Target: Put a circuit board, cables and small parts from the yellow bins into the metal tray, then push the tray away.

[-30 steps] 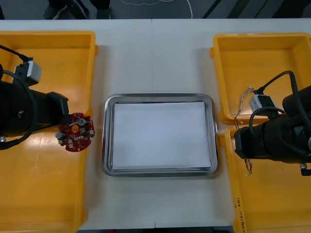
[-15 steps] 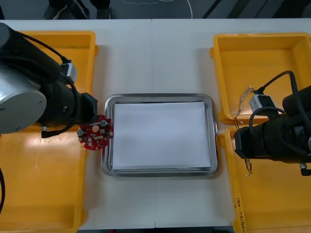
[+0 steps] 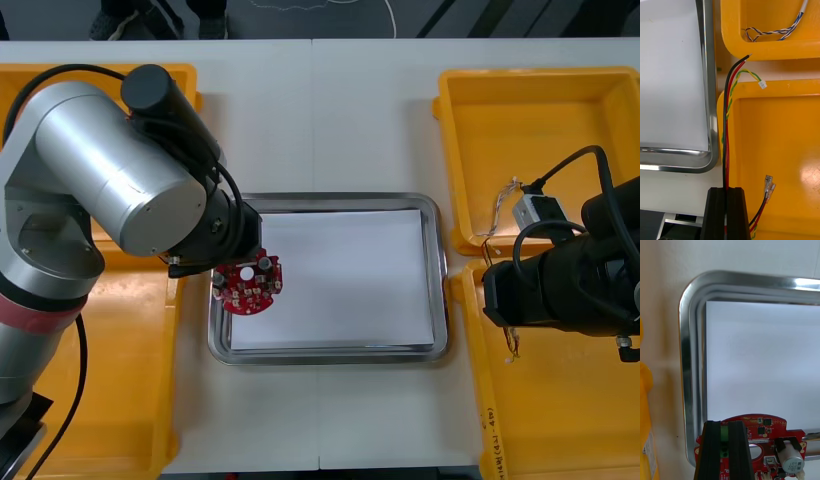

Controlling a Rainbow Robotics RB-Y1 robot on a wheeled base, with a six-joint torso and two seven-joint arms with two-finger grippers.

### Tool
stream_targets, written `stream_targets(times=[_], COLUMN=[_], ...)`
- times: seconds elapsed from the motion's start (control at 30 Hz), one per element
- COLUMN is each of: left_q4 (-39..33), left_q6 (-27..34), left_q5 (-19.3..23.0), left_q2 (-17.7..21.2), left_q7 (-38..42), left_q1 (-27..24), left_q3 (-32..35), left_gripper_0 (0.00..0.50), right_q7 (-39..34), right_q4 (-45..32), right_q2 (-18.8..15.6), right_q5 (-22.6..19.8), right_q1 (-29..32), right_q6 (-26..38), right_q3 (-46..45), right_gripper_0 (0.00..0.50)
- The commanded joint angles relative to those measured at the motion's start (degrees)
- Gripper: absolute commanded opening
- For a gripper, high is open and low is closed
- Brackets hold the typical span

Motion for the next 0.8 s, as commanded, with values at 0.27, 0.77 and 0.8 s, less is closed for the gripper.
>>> stream_targets(times=[0.27,0.77,0.8], left_q4=[3.9,6.8,6.98], left_q6=[0.35,-7.96,-8.4], left_q5=[-1.02,-2.07,-2.42], left_q2=[-1.77,-1.77,-1.77], left_q7=[0.54,-0.61,-0.78], left_q1=[-2.81,-2.45,-2.45], left_q3=[-7.39,-11.17,-11.43], left_gripper_0=[0.0,0.0,0.0], right_q7=[-1.03,-0.94,-0.94], right_q4=[-0.57,-0.66,-0.66], right_q2=[-0.01,0.07,0.07], right_q5=[0.49,0.4,0.49], right_q1=[-0.91,-0.82,-0.82], right_q6=[0.24,0.24,0.24], right_q3=[0.46,0.46,0.46], right_gripper_0=[0.0,0.0,0.0])
